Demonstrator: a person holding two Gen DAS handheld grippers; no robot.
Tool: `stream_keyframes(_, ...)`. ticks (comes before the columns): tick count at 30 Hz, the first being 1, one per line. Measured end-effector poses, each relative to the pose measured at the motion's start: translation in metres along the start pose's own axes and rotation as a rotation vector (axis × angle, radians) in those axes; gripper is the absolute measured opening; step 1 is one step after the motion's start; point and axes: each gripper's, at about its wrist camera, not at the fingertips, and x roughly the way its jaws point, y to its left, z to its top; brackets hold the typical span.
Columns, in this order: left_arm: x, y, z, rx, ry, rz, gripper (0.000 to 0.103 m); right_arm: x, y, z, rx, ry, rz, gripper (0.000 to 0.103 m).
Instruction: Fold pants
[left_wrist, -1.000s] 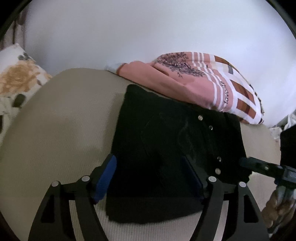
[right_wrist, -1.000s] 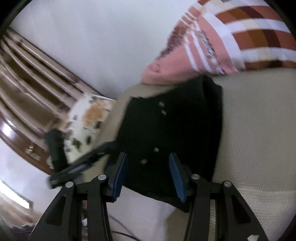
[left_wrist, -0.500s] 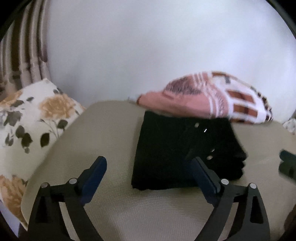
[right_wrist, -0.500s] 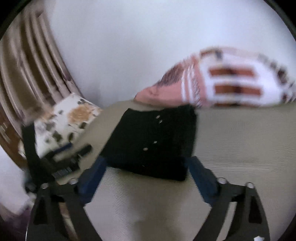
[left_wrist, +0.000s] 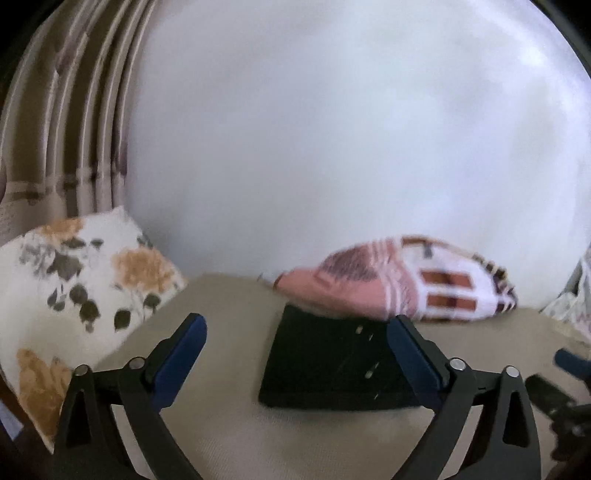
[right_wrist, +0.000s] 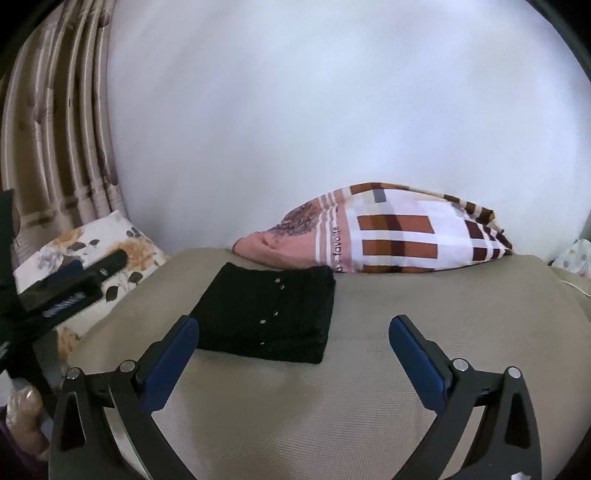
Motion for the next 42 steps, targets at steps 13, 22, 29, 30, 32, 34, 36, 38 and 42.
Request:
stream_keyframes(13,-0.039,-0.029,0.028,0.151,-0.019,-0.04,0.103,-0.036,0.012,0.005,-0.021,-0.036,0.009,0.102)
stream_keyframes(22,-0.063,-0.036,0.043,0.126,-0.063,-0.119,0.103,-0.053,0.003,0.008,0.011,-0.057,0.014,0.103)
stream_keyframes(29,-0.067,-0.043,0.042,0.123,-0.06,-0.176,0.103,-0.057,0.003,0.008,0.016,-0.058,0.007,0.103)
stream_keyframes(30,-0.068,-0.043,0.042,0.123,-0.06,-0.182,0.103,-0.057,0.003,0.008,0.016,-0.06,0.007,0.103)
stream_keyframes(32,-0.068,-0.043,0.042,0.114,-0.059,-0.195,0.103,-0.058,0.003,0.008,0.018,-0.062,0.007,0.103)
stream_keyframes(34,-0.067,-0.043,0.043,0.104,-0.041,-0.21,0.103,-0.058,0.003,0.007,0.017,-0.061,0.0,0.103)
stream_keyframes(36,-0.062,-0.042,0.043,0.09,-0.02,-0.229,0.103,-0.058,0.002,0.007,0.022,-0.056,0.004,0.103)
stream_keyframes(38,-0.058,-0.041,0.042,0.077,0.006,-0.222,0.103,-0.058,0.002,0.006,0.024,-0.053,0.004,0.103)
stream_keyframes(42,-0.051,-0.037,0.038,0.058,0.037,-0.214,0.103,-0.057,0.002,0.004,0.022,-0.041,0.01,0.103)
